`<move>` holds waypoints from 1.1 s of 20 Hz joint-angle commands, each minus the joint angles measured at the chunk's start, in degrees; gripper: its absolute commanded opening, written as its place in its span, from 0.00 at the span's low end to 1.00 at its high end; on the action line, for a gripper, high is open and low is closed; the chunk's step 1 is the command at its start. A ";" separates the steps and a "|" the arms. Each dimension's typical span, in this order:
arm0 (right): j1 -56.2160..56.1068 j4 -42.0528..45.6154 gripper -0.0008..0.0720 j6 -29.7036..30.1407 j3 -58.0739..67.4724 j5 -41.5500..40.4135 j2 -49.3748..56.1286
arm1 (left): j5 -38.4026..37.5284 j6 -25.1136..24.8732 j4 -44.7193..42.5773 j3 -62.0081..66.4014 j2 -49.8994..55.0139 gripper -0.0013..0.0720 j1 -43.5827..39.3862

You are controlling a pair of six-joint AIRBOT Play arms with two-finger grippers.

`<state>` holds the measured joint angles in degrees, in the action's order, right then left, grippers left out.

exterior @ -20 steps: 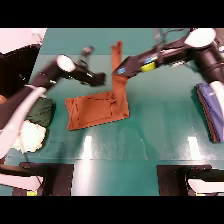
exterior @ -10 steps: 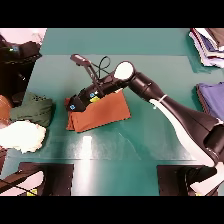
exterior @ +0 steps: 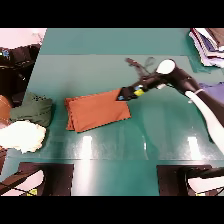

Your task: Fold the shirts.

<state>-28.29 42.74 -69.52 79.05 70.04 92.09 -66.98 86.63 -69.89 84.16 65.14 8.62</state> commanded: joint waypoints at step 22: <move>1.97 -8.02 0.03 -0.02 13.88 1.25 16.33 | 1.99 -0.04 2.80 -2.51 0.09 0.05 -12.44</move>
<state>-29.78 33.95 -69.56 91.96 70.37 110.52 -65.54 86.52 -67.07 82.39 65.17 0.23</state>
